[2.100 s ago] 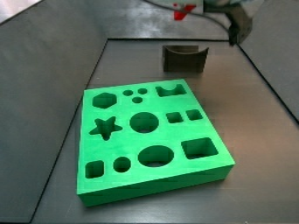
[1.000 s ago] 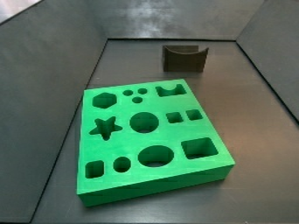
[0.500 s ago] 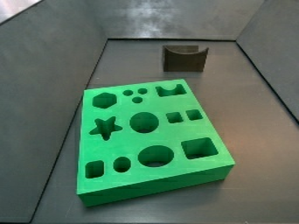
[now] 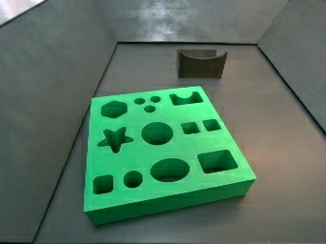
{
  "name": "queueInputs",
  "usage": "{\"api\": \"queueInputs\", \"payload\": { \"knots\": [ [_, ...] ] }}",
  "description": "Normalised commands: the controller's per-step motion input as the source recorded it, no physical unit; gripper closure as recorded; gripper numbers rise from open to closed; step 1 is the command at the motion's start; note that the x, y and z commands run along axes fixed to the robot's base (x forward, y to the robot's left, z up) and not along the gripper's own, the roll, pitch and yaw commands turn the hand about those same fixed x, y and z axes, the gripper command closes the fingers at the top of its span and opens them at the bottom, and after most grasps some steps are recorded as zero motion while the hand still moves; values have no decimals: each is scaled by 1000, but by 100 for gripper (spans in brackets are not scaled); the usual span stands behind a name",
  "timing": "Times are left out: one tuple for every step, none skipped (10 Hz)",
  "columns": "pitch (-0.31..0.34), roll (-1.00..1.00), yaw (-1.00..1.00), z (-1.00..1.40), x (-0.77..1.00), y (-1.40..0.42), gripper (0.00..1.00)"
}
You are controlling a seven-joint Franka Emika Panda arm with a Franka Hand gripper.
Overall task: Pick up the double-square object. Move up. Place the double-square object on the fixture. Regrasp the double-square object. Move to above the board. Insert the double-square object.
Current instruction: Move to above the board, then insert the double-square object.
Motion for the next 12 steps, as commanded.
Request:
{"api": "queueInputs", "payload": {
  "knots": [
    [-57, -881, -191, 35, -105, -90, 100],
    [-44, -580, -104, 6, -77, -27, 100],
    [-40, -338, -44, 7, -58, -8, 100],
    [-36, -212, -24, 7, -44, 3, 100],
    [0, 0, 0, 0, 0, -31, 100],
    [-29, 7, 0, -117, 106, -194, 100],
    [-23, 53, -54, -191, 266, -323, 100],
    [0, 111, -106, -171, 494, -409, 100],
    [0, 149, -286, -206, 617, -420, 100],
    [-4, 140, -491, -197, 474, -371, 100],
    [-17, 141, -603, -209, 369, -340, 100],
    [-30, 131, -711, -200, 263, -314, 100]
  ]
}}
